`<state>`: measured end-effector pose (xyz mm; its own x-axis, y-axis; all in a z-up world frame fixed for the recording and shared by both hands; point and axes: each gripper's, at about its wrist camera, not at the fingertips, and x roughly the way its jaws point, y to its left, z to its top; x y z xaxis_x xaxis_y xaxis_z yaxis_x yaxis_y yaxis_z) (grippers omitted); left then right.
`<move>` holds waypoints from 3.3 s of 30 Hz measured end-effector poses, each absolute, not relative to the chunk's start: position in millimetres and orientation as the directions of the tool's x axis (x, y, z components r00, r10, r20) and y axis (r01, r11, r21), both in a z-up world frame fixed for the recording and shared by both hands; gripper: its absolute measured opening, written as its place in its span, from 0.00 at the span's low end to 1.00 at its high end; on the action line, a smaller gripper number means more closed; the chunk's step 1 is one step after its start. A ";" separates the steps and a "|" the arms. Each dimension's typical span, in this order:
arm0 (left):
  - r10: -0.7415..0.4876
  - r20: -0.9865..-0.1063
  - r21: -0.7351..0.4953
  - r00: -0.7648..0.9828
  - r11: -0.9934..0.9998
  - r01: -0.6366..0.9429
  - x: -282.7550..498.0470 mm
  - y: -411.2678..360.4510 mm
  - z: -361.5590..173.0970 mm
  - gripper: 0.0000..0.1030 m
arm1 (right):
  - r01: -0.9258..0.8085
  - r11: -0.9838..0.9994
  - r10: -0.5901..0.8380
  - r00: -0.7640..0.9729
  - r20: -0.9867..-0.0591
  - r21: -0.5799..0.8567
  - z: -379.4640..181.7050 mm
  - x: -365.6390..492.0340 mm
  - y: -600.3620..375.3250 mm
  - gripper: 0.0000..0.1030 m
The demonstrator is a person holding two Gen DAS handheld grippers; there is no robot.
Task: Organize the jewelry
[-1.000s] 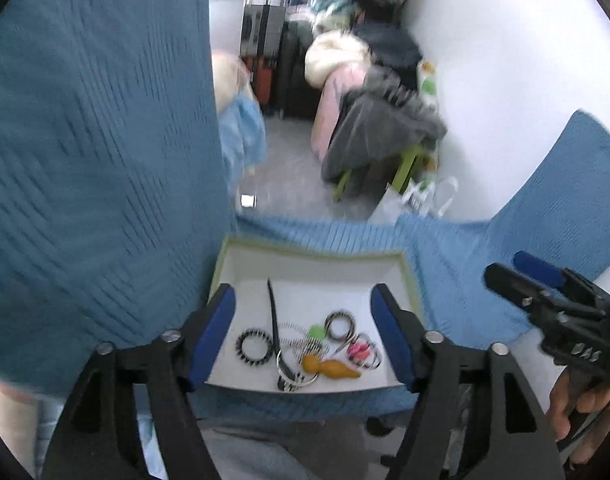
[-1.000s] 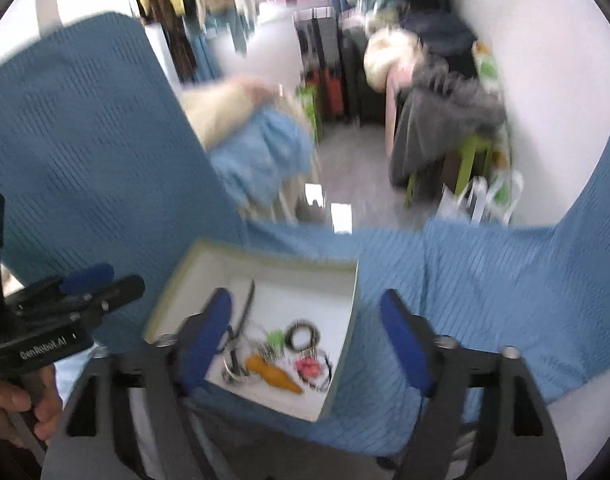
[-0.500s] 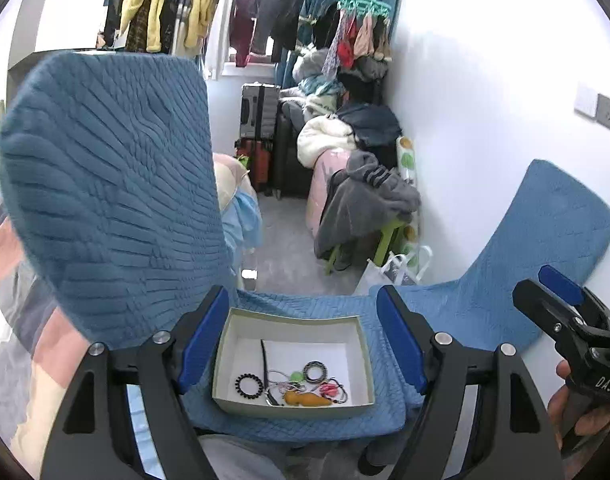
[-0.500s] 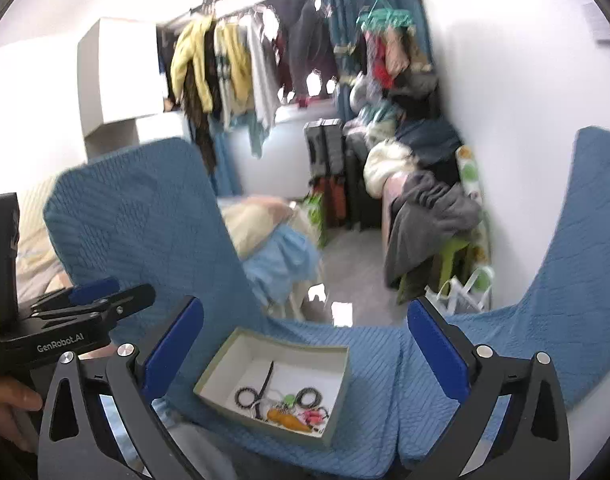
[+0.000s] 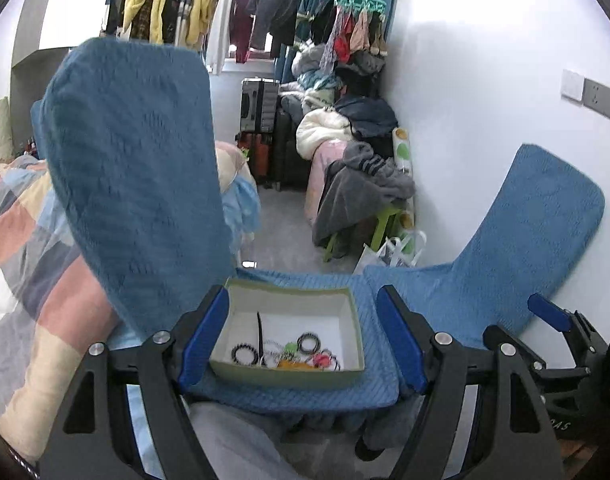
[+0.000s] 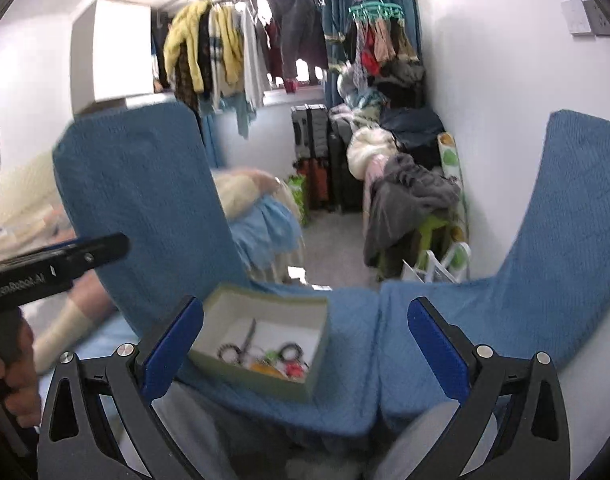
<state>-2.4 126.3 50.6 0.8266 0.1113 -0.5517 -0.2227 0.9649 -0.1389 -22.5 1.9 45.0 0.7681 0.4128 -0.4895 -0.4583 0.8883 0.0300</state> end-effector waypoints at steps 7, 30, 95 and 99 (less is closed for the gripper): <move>0.110 -0.616 -0.134 0.780 0.961 -0.242 -12.3 123.4 16.3 0.74 | -0.445 0.895 0.393 0.739 -0.547 0.042 12.5 -34.7 -1.2 1.00; 0.100 -0.678 -0.114 0.728 0.964 -0.238 -15.8 121.8 -10.8 0.75 | -0.361 0.929 0.335 0.734 -0.591 0.078 -16.7 -42.3 -10.7 1.00; 0.141 -0.703 -0.081 0.697 0.958 -0.275 -18.4 125.2 -13.8 0.82 | -0.322 0.946 0.279 0.770 -0.574 0.028 -8.6 -38.6 -22.4 1.00; 0.140 -0.708 -0.077 0.692 0.959 -0.272 -20.2 123.9 -13.9 0.82 | -0.322 0.946 0.273 0.772 -0.574 0.016 -9.6 -39.9 -21.8 1.00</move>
<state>-20.2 123.9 -13.9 0.6918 0.1398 -0.7084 -0.2725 0.9591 -0.0768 -39.9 -21.8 -9.6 0.7719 0.2726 -0.5743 -0.3225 0.9464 0.0158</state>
